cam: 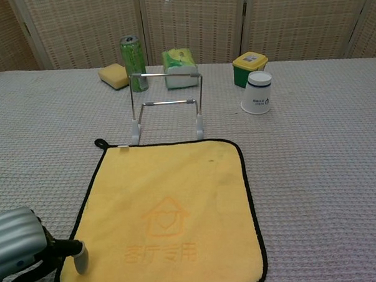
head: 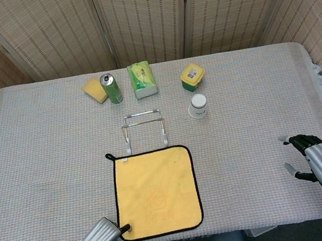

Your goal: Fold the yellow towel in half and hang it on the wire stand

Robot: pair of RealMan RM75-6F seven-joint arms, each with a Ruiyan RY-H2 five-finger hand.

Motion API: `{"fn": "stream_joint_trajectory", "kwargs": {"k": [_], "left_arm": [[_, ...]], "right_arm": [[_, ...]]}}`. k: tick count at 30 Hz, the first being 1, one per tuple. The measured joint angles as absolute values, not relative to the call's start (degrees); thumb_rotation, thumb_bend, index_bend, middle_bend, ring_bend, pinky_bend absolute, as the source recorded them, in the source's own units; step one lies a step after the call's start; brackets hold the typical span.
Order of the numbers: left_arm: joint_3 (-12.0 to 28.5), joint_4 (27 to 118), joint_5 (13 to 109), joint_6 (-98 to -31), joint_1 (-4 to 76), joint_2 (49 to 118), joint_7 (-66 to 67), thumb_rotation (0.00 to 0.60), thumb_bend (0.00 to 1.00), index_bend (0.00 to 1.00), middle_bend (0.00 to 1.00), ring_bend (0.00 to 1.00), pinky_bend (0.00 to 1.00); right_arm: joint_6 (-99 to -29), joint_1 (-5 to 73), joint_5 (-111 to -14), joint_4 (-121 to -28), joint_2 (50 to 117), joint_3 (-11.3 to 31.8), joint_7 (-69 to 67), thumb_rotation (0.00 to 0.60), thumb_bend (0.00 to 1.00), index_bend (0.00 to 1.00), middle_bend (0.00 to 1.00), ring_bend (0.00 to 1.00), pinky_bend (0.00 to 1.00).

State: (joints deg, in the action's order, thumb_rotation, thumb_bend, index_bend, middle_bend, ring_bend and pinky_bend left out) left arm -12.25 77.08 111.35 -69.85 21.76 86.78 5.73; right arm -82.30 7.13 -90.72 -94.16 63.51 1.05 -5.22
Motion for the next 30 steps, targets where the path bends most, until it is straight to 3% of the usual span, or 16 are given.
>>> {"fn": "stream_joint_trajectory", "kwargs": {"k": [15, 30], "left_arm": [[-12.14, 75.82, 110.33, -70.74, 22.84, 88.64, 4.59, 0.6, 0.27, 0.46, 0.91, 0.85, 0.89], [-12.5, 74.96, 109.88, -71.71, 23.45, 89.54, 3.86, 0.6, 0.39, 0.48, 0.91, 0.85, 0.89]], "right_arm": [[-82.48, 6.75, -90.28, -93.26, 63.78, 0.9, -5.92, 0.6, 0.33, 0.23, 0.34, 0.31, 0.28], [-82.31, 6.77, -90.19, -92.89, 63.97, 0.87, -6.22, 0.6, 0.33, 0.23, 0.34, 0.31, 0.28]]}}
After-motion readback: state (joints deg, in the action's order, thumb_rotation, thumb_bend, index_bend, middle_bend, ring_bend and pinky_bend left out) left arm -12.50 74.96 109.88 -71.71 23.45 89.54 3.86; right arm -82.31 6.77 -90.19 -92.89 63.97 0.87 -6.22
